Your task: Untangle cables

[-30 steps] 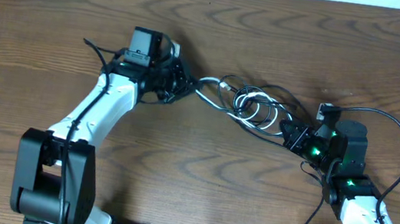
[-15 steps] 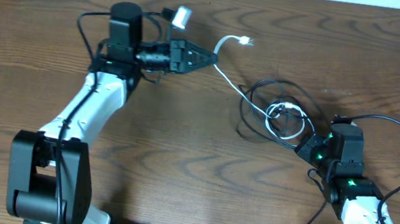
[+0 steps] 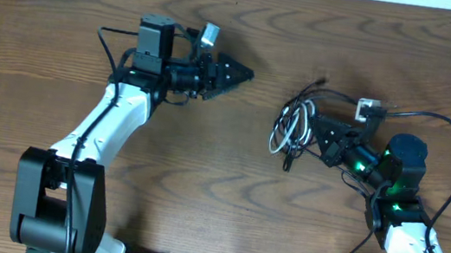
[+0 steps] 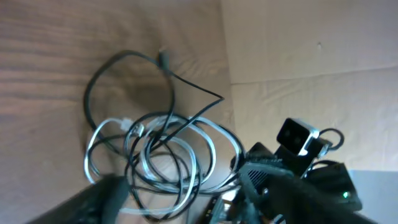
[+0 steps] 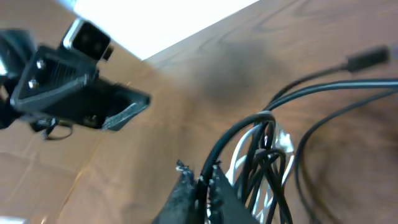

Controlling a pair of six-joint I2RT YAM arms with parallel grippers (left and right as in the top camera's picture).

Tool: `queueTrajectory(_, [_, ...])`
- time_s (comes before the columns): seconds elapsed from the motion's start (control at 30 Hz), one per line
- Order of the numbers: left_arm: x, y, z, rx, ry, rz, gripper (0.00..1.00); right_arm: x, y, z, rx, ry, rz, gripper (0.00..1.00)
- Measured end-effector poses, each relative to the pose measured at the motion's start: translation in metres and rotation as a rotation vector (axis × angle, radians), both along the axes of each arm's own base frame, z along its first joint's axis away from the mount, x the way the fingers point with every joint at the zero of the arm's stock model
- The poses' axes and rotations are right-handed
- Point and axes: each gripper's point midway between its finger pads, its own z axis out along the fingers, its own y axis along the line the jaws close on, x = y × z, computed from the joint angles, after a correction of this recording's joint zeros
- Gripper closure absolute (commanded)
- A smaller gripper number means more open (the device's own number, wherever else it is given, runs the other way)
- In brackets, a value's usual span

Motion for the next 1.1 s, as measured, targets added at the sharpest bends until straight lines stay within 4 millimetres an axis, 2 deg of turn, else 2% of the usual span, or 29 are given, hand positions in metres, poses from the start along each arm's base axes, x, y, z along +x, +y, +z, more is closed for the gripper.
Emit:
queueTrajectory(0.13, [-0.006, -0.011, -0.003, 0.012, 0.005, -0.02, 0.12, -0.005, 0.0, -0.011, 0.092, 0.168, -0.036, 0.99])
queueTrajectory(0.3, [-0.017, -0.019, -0.019, 0.068, 0.085, -0.017, 0.12, 0.0, -0.004, -0.008, 0.293, 0.364, -0.15, 0.99])
queueTrajectory(0.43, [-0.029, -0.018, -0.04, 0.148, 0.186, 0.01, 0.11, 0.014, -0.02, -0.012, 0.438, 0.49, -0.332, 0.98])
queueTrajectory(0.63, [-0.048, -0.016, -0.057, 0.216, 0.304, 0.009, 0.11, 0.029, -0.045, -0.017, 0.511, 0.51, -0.535, 0.99])
queueTrajectory(0.77, [-0.059, -0.022, -0.067, 0.29, 0.267, -0.028, 0.12, 0.033, -0.055, -0.024, 0.547, 0.539, -0.617, 0.98])
queueTrajectory(0.87, [-0.069, -0.025, -0.082, 0.427, 0.216, -0.038, 0.12, 0.035, -0.059, -0.033, 0.549, 0.562, -0.653, 0.98])
queueTrajectory(1.0, [-0.08, -0.035, -0.095, 0.65, 0.061, -0.05, 0.12, 0.044, -0.062, -0.053, 0.492, 0.59, -0.686, 0.99])
queueTrajectory(1.1, [-0.087, -0.042, -0.095, 0.761, -0.042, -0.053, 0.12, 0.053, -0.063, -0.057, 0.451, 0.59, -0.695, 0.98])
